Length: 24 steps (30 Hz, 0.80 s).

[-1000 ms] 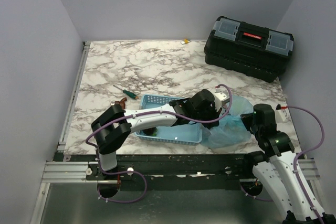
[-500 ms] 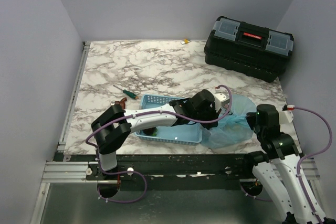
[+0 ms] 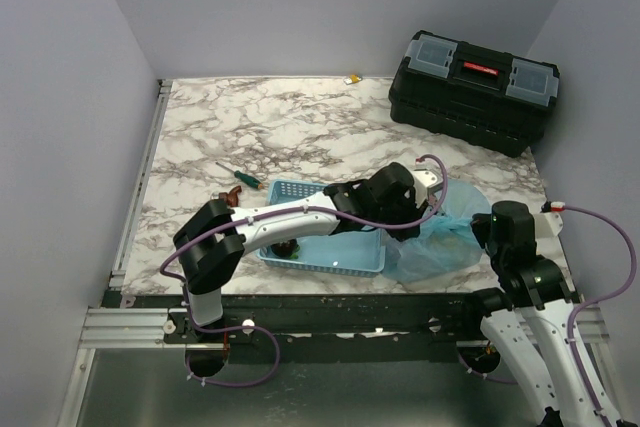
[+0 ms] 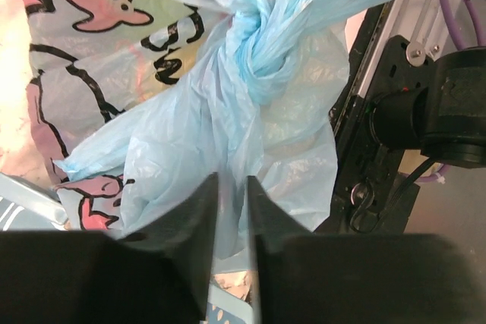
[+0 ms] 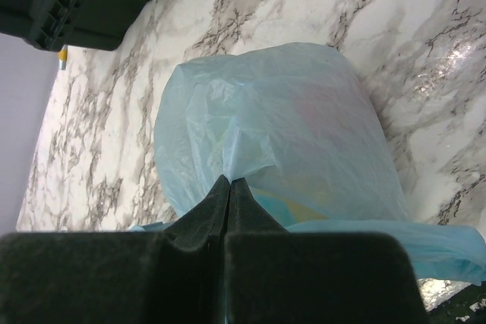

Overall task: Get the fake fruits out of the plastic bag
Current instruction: Untie the plastic bag at the center of the board.

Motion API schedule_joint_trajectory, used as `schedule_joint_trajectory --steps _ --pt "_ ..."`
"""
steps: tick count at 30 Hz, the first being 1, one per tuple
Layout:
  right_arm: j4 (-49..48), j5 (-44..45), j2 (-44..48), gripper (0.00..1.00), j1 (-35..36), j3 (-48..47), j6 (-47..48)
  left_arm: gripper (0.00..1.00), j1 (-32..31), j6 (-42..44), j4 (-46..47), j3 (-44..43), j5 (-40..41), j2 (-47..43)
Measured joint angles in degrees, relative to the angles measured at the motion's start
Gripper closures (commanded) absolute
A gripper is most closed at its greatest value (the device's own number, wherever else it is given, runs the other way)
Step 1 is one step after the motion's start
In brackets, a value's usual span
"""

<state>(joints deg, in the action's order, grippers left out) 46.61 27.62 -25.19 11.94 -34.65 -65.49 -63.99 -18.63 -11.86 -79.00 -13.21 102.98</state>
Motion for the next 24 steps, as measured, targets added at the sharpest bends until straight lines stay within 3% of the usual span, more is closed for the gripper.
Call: schedule_joint_trajectory --steps 3,8,15,20,22,24 --pt "0.0 0.0 0.5 0.99 0.0 0.0 0.4 0.50 0.0 0.2 -1.5 -2.4 0.4 0.0" --pt "0.0 0.0 1.1 0.99 0.0 0.0 1.0 0.30 -0.1 0.3 -3.0 -8.8 0.7 0.7" --pt "0.0 0.0 2.1 0.99 0.0 0.0 1.3 0.30 -0.2 0.5 -4.7 -18.8 1.7 6.6" --pt "0.0 -0.1 2.6 0.99 0.0 0.0 1.7 0.30 -0.3 0.7 -6.3 -19.8 2.3 10.3" --pt "0.0 -0.1 2.7 0.99 0.0 0.0 1.7 0.36 -0.3 0.8 -7.2 -20.0 2.3 11.6" --pt "0.0 -0.1 2.9 0.99 0.0 0.0 1.9 0.49 -0.3 0.8 -7.8 -20.0 2.3 12.7"
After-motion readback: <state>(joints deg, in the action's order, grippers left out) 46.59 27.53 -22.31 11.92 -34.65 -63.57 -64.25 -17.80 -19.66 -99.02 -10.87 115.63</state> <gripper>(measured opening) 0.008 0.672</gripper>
